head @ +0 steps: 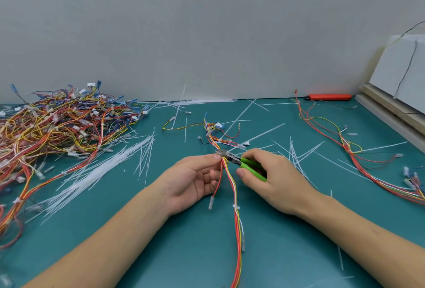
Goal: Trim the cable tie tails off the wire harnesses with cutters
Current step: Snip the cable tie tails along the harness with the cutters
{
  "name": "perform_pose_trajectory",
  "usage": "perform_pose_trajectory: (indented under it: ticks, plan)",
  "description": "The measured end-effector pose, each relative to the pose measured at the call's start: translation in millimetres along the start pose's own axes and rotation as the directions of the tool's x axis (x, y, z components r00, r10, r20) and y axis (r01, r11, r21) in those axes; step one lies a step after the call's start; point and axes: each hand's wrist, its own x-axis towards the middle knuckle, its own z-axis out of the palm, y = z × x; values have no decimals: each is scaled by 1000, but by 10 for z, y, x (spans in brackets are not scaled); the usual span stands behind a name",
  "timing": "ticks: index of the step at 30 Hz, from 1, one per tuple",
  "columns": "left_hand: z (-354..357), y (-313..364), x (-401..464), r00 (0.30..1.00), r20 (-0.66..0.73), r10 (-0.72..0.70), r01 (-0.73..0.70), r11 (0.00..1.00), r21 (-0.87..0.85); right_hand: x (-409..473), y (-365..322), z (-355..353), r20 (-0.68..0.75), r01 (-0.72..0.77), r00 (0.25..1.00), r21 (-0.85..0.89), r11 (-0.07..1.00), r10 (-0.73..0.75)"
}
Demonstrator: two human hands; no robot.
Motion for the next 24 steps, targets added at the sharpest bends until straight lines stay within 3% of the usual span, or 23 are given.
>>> perform_pose_trajectory:
  ticks: [12, 24]
  plan:
    - [-2, -1, -16, 997, 70, 25, -28, 999, 34, -4, 4, -11, -8, 9, 1000, -52, 999, -9]
    - [17, -5, -20, 1000, 16, 5, -4, 1000, -28, 11, 24, 3, -29, 41, 999, -39, 998, -42]
